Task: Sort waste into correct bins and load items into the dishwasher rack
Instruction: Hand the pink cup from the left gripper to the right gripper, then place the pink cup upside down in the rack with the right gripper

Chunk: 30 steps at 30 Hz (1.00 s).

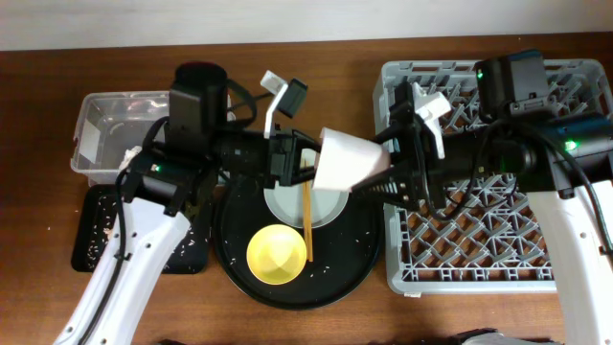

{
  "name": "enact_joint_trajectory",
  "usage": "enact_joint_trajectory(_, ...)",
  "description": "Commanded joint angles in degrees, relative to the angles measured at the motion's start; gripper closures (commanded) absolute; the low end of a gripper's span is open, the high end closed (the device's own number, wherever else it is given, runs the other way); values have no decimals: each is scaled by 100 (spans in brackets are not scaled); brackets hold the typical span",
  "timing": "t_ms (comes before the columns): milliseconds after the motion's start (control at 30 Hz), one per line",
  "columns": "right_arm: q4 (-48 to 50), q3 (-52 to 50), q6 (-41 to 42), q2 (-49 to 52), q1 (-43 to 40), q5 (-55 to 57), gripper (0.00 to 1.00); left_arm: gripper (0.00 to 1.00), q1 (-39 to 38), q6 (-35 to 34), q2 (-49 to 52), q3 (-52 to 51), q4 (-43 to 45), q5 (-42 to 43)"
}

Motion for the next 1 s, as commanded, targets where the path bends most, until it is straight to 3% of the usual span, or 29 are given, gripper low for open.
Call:
enact_joint_trajectory(0,85,0,-63,31,31,-74,47,79,-35,350,2,2,-358,17)
enact_joint_trajectory(167,160,0,-61,31,31,-74,46,77,-39,463,2,-9,-1241,-1174)
enact_joint_trajectory(400,52,2,48,28,28,553,46,62,238,455,2,-9,-1246,-3254)
enact_joint_trajectory(433,52,2,280,28,-13,826,46,55,389,433,2,-9,-1246,-3530)
enact_joint_trajectory(533,50,2,1250,28,-299,2409,48,53,671,437,2,-9,-1456,-3895)
enact_joint_trajectory(633,-184,-63,3014,31,-463,5412,50,52,675,437,2,-9,-2065,-4730)
enact_joint_trajectory(733,-216,-498,3565,31,-463,6417,50,28,675,437,2,-9,-2295,-4787)
enact_joint_trajectory(767,-151,-774,3705,31,-463,6655,50,7,673,437,2,-11,-2297,-4787)
enact_joint_trajectory(800,-68,-990,3705,31,-463,6653,50,1,673,437,2,-9,-2297,-4787)
enact_joint_trajectory(967,953,-2776,3744,35,-463,6631,49,1,675,437,2,-11,-2297,-4784)
